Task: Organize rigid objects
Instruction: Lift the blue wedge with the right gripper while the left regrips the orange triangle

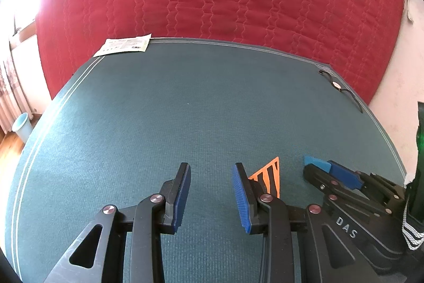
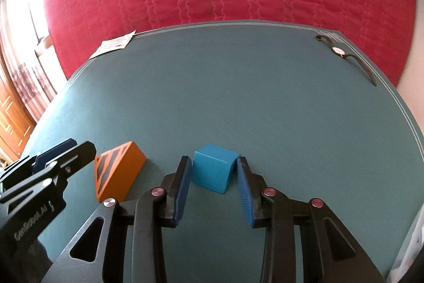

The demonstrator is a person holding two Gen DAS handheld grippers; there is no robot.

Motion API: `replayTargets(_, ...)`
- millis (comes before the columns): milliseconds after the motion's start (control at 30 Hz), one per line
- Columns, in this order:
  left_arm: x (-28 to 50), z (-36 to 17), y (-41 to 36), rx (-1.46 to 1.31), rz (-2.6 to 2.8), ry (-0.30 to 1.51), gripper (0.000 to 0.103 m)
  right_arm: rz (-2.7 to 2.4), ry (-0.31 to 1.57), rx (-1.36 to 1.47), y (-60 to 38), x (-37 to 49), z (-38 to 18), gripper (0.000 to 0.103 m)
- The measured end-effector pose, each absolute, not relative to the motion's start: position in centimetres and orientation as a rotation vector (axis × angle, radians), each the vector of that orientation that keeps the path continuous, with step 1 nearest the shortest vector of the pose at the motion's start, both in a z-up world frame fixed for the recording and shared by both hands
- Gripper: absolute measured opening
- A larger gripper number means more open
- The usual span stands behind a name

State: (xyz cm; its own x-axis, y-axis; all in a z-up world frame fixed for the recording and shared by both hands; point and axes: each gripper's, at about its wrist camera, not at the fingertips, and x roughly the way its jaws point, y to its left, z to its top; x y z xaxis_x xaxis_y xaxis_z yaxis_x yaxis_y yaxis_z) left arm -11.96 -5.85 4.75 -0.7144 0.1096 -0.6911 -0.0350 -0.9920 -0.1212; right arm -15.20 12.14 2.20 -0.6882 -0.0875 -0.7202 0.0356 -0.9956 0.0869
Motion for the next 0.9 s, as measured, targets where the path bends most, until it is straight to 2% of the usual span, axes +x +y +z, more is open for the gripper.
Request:
replayTargets(133, -11.8, 4.9, -5.7, -1.136, 2.827, -0.155, 0.035, -2.828, -0.119, 1.211, 13.1, -14.2, 2.1, 0.036)
replayTargets(333, -11.4, 5.3, -5.0, -1.084, 2.81, -0.144, 0.054, -2.829, -0.147, 1.211, 14.7, -12.1, 2.0, 0.036)
replayTargets(400, -11.3, 5.4, -4.6, -1.065, 2.8, -0.127, 0.064, -2.827, -0.153, 1.21, 15.0, -11.7, 2.0, 0.036)
replayTargets(567, -10.9, 5.6, -3.8, -1.032, 2.784, -0.086, 0.068, -2.818, -0.172, 1.2, 15.4, -11.0, 2.1, 0.036)
replayTargets(733, -10.7, 5.7, -3.4, -1.01, 2.756, -0.068, 0.068, -2.812, -0.222, 1.19, 16.0, -10.8, 2.1, 0.036)
replayTargets(900, -10.3, 5.3, -1.7, -1.004, 2.717, 0.023, 0.068, -2.825, -0.258, 1.187, 16.6, -10.5, 2.0, 0.036)
